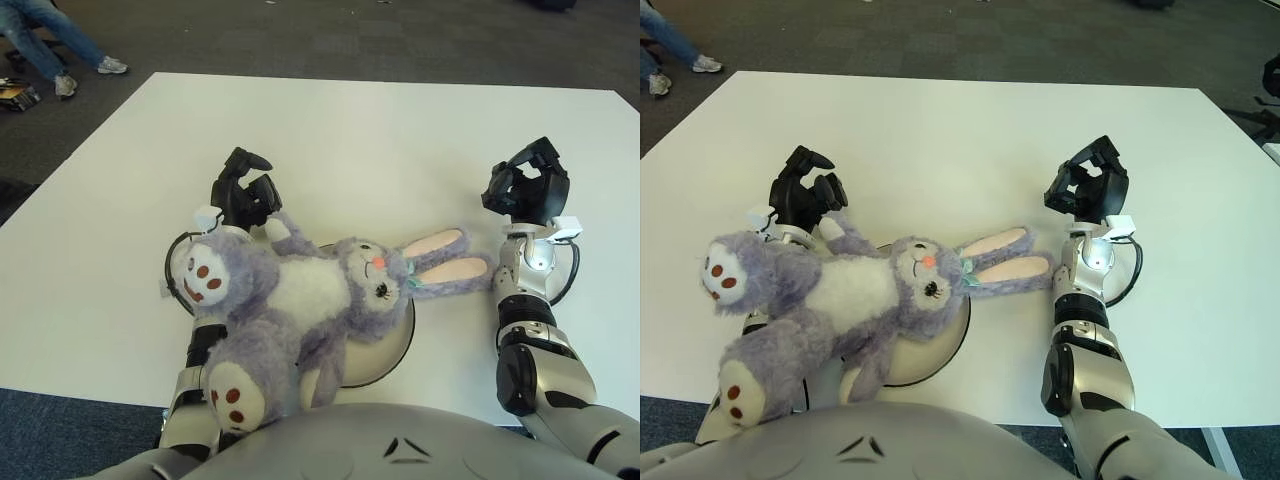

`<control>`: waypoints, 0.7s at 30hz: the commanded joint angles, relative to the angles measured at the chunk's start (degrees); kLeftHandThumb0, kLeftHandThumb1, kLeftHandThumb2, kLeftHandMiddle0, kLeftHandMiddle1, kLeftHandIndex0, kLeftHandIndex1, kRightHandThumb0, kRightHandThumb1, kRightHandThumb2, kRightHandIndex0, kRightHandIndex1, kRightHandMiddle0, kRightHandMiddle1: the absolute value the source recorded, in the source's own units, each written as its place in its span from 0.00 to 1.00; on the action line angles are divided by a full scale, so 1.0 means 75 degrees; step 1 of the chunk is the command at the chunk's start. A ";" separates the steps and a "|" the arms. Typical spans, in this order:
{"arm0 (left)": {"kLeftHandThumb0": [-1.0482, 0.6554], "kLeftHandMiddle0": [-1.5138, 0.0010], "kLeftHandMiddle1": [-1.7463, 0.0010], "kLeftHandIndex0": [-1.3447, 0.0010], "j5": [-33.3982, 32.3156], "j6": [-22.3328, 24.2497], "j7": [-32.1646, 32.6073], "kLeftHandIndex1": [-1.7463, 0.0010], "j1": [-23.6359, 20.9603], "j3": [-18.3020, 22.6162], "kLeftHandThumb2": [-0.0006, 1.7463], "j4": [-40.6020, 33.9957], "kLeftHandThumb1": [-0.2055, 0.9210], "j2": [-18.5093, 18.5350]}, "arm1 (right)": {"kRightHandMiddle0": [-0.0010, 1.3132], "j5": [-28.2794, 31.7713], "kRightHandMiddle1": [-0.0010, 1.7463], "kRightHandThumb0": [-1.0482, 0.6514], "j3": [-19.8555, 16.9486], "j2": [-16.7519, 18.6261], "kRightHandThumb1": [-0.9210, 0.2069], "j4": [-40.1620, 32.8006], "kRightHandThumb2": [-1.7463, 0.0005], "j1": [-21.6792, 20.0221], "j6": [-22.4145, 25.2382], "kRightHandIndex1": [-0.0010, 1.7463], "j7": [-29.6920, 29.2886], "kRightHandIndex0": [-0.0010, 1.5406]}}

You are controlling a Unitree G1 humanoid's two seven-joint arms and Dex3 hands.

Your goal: Put the doll into the plate.

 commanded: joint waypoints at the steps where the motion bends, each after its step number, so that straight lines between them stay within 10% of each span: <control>1: 0.36 0.30 0.00 0.61 -0.0005 -0.0045 -0.0018 0.00 0.0526 -0.0014 0.67 0.0314 0.56 -0.0041 | 0.55 -0.0391 1.00 0.30 0.0137 0.0123 0.66 0.0196 0.15 0.0711 0.0738 1.00 -0.0593 0.84; 21: 0.36 0.29 0.00 0.61 -0.0068 -0.0054 -0.0133 0.00 0.0540 -0.0020 0.67 0.0317 0.56 -0.0024 | 0.53 -0.0842 1.00 0.31 0.0495 0.0069 0.62 -0.1025 0.18 0.1083 0.2489 1.00 -0.1657 0.83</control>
